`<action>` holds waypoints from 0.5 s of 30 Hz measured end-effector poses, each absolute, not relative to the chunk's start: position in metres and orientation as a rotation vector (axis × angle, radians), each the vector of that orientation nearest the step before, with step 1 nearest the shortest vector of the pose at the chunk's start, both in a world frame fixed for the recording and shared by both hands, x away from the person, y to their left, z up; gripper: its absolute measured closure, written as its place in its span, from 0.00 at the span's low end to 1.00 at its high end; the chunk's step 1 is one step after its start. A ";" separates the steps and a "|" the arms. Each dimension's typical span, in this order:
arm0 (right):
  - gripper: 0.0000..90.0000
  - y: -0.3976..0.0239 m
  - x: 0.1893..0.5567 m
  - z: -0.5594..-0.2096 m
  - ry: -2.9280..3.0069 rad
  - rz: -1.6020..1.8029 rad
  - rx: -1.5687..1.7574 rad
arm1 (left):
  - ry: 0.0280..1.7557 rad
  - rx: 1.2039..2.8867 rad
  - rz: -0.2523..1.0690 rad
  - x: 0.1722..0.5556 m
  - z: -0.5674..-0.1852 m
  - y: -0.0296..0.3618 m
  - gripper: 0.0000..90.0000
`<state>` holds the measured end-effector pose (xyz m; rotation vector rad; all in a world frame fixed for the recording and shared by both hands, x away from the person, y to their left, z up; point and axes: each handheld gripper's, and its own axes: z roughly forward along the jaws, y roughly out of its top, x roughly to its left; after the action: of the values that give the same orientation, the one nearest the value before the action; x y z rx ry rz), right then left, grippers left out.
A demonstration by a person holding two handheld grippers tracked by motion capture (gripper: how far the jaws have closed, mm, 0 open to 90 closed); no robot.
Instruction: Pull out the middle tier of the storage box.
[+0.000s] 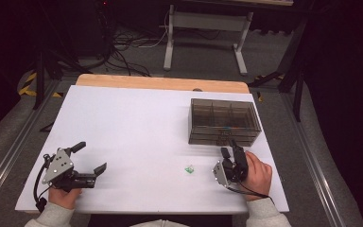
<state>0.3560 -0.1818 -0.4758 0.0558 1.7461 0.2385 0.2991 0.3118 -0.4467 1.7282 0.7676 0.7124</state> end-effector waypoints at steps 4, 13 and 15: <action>0.51 -0.181 0.359 -0.478 1.735 0.211 0.042 | 0.768 1.727 0.715 0.299 -0.447 0.312 0.00; 0.54 -0.180 0.363 -0.482 1.744 0.169 0.023 | 0.767 1.728 0.719 0.299 -0.447 0.311 0.00; 0.56 -0.179 0.364 -0.483 1.743 0.163 0.020 | 0.767 1.729 0.720 0.299 -0.447 0.311 0.00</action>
<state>0.3644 -0.1795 -0.4832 0.0202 1.7428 0.1634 0.2991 0.3114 -0.4468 1.7285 0.7668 0.7196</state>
